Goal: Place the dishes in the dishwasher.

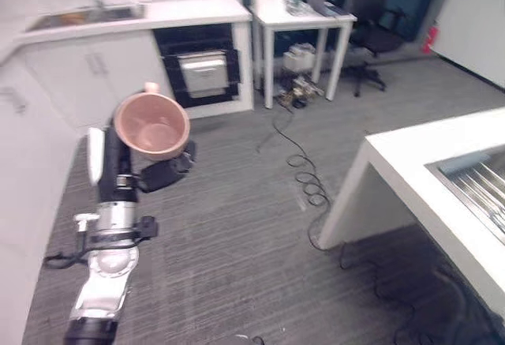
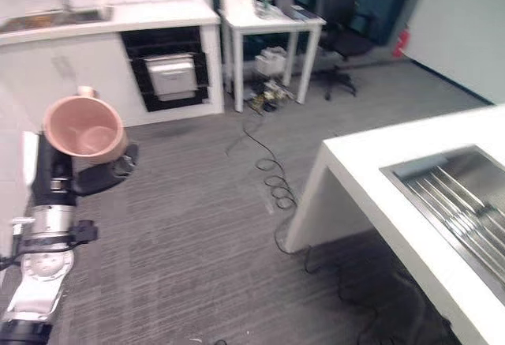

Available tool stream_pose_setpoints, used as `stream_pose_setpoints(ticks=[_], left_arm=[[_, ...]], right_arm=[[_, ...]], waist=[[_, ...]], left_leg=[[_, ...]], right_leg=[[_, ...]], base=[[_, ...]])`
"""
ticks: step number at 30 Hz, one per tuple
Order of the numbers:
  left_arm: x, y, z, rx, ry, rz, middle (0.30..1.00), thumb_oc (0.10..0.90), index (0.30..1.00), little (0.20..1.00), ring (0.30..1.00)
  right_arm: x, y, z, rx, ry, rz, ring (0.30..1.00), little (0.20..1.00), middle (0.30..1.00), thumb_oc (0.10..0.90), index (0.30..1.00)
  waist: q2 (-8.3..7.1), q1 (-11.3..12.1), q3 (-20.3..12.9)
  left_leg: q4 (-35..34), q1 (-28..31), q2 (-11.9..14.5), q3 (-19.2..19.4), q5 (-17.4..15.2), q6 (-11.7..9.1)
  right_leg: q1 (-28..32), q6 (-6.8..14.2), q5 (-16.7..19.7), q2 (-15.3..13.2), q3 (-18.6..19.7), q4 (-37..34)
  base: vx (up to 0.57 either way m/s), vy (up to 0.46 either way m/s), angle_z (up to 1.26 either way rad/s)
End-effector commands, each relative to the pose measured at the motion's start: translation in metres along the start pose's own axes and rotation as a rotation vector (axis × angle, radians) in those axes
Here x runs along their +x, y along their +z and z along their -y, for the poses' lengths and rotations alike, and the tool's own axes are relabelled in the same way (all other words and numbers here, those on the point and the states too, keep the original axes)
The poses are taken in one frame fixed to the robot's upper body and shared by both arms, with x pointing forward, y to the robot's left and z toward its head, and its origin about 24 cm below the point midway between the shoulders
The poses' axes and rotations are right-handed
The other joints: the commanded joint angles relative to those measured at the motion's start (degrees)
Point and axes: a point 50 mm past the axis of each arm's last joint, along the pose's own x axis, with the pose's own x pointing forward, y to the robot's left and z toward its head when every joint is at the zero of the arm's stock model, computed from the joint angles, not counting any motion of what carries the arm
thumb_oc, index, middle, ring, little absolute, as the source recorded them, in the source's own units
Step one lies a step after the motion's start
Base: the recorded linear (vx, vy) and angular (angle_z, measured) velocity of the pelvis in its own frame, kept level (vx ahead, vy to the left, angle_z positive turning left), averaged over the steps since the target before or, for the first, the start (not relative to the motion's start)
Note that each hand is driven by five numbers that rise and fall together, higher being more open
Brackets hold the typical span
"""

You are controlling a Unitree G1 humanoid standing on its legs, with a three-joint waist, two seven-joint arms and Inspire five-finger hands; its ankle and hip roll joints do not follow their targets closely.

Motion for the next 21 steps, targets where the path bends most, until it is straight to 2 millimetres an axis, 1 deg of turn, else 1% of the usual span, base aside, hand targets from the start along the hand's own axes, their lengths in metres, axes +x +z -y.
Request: stream_pose_setpoints(ticks=[1, 4, 6, 7, 8, 9, 11, 12, 14, 15, 17, 19, 21], left_arm=[[0.030, 0.051, 0.010, 0.014, -0.025, 0.322, 0.300, 0.400, 0.300, 0.300, 0.300], [0.035, 0.053, 0.014, -0.001, -0.029, 0.312, 0.300, 0.400, 0.300, 0.300, 0.300], [0.035, 0.053, 0.013, -0.012, -0.032, 0.303, 0.300, 0.400, 0.300, 0.300, 0.300], [0.031, 0.053, 0.014, -0.017, -0.040, 0.295, 0.300, 0.400, 0.300, 0.300, 0.300], [0.028, 0.053, 0.013, -0.024, -0.042, 0.294, 0.300, 0.400, 0.300, 0.300, 0.300], [0.027, 0.053, 0.013, -0.033, -0.041, 0.291, 0.300, 0.400, 0.300, 0.300, 0.300], [0.023, 0.055, 0.011, -0.105, -0.027, 0.287, 0.300, 0.400, 0.300, 0.300, 0.300], [0.021, 0.058, 0.010, -0.132, -0.030, 0.295, 0.300, 0.400, 0.300, 0.300, 0.300], [0.020, 0.061, 0.013, -0.140, -0.053, 0.327, 0.300, 0.400, 0.300, 0.300, 0.300], [0.019, 0.062, 0.012, -0.159, -0.061, 0.342, 0.300, 0.400, 0.300, 0.300, 0.300], [0.019, 0.061, 0.011, -0.163, -0.067, 0.339, 0.300, 0.400, 0.300, 0.300, 0.300], [0.021, 0.060, 0.014, -0.163, -0.081, 0.325, 0.300, 0.400, 0.300, 0.300, 0.300], [0.026, 0.059, 0.022, -0.153, -0.103, 0.316, 0.300, 0.400, 0.300, 0.300, 0.300]], right_arm=[[0.005, 0.036, -0.031, 0.006, 0.175, 0.133, 0.900, 0.900, 0.900, 0.800, 0.900], [0.004, 0.033, -0.028, -0.001, 0.197, 0.119, 0.900, 0.900, 0.900, 0.800, 0.900], [0.004, 0.033, -0.028, -0.025, 0.194, 0.109, 0.900, 0.900, 0.900, 0.800, 0.900], [0.004, 0.035, -0.034, -0.007, 0.291, 0.095, 0.900, 0.900, 0.900, 0.800, 0.900], [0.003, 0.035, -0.037, 0.004, 0.335, 0.091, 0.900, 0.900, 0.900, 0.800, 0.900], [0.003, 0.035, -0.039, 0.001, 0.348, 0.090, 0.900, 0.900, 0.900, 0.800, 0.900], [0.002, 0.040, -0.044, -0.042, 0.395, 0.101, 0.900, 0.900, 0.900, 0.800, 0.900], [0.002, 0.045, -0.047, -0.081, 0.403, 0.114, 0.900, 0.900, 0.900, 0.800, 0.900], [0.002, 0.048, -0.046, -0.062, 0.394, 0.125, 0.900, 0.900, 0.900, 0.800, 0.900], [0.002, 0.050, -0.040, -0.056, 0.396, 0.128, 0.900, 0.900, 0.900, 0.800, 0.900], [0.002, 0.048, -0.034, -0.065, 0.390, 0.113, 0.900, 0.900, 0.900, 0.800, 0.900], [0.002, 0.043, -0.028, -0.036, 0.388, 0.073, 0.900, 0.900, 0.900, 0.800, 0.900], [0.001, 0.037, -0.023, 0.013, 0.380, 0.044, 0.900, 0.900, 0.900, 0.800, 0.900]], waist=[[0.44, -1.9, -2.5], [-0.20, -1.5, -3.1], [-0.65, -0.9, -3.3], [-0.81, 0.1, -3.4], [-0.85, 0.3, -3.6], [-0.87, 0.3, -3.7], [-0.90, 0.6, -3.7], [-1.13, 1.1, -3.2], [-1.50, 1.6, -1.7], [-1.04, 1.8, -0.6], [-0.37, 2.0, -0.6], [0.17, 1.4, -1.2], [0.59, 0.2, -2.3]], left_leg=[[2.7, 1.9, 1.1, 2.8, -4.3, -1.9], [2.7, 1.2, 0.4, 1.2, -4.0, -2.1], [2.7, 1.0, 0.5, 1.6, -3.9, -2.4], [2.7, 0.9, 1.2, 2.1, -3.6, -3.2], [2.7, 1.0, 1.4, 2.1, -3.6, -3.5], [2.7, 1.0, 1.5, 2.1, -3.6, -3.6], [2.7, 1.6, 1.9, 3.6, -3.1, -4.2], [2.7, 1.3, 1.7, 4.8, -1.5, -4.4], [2.7, 0.5, 2.1, 5.9, 1.5, -4.5], [2.7, -0.4, 3.8, 5.1, 4.0, -5.6], [2.7, -1.2, 5.2, 4.1, 4.8, -6.5], [2.7, -1.3, 6.5, 4.3, 2.4, -6.9], [2.7, -1.2, 8.4, 5.7, 1.3, -7.7]], right_leg=[[0.9, -2.0, 4.4, 4.9, -0.8, -7.2], [1.6, -3.3, 1.8, 6.2, 1.0, -7.2], [1.8, -3.6, 1.0, 6.1, -0.2, -7.2], [1.6, -3.5, 0.8, 5.4, -1.5, -7.2], [1.3, -3.6, 0.5, 5.6, -1.3, -7.2], [1.2, -3.7, 0.4, 5.6, -1.2, -7.2], [1.3, -3.9, 0.2, 5.2, -2.4, -7.2], [1.6, -4.6, 0.2, 4.9, -2.8, -7.2], [2.6, -5.4, 0.3, 4.7, -3.1, -7.2], [3.9, -5.8, -0.1, 5.4, -3.1, -7.2], [4.6, -5.6, -0.7, 5.8, -2.8, -7.2], [5.1, -5.1, -1.1, 5.3, -3.7, -7.2], [4.8, -4.5, -1.0, 4.3, -5.2, -7.2]], base=[[0.10, -0.057, 1.73], [0.11, -0.132, 1.15], [0.07, -0.164, 0.70], [0.05, -0.151, 0.46], [0.05, -0.150, 0.21], [0.04, -0.093, 0.00], [0.03, -0.077, 0.04], [0.00, -0.059, 0.19], [-0.03, 0.019, 0.25], [-0.03, 0.103, 0.32], [0.01, 0.125, 0.24], [0.01, 0.146, 0.11], [-0.01, 0.148, 0.28]])
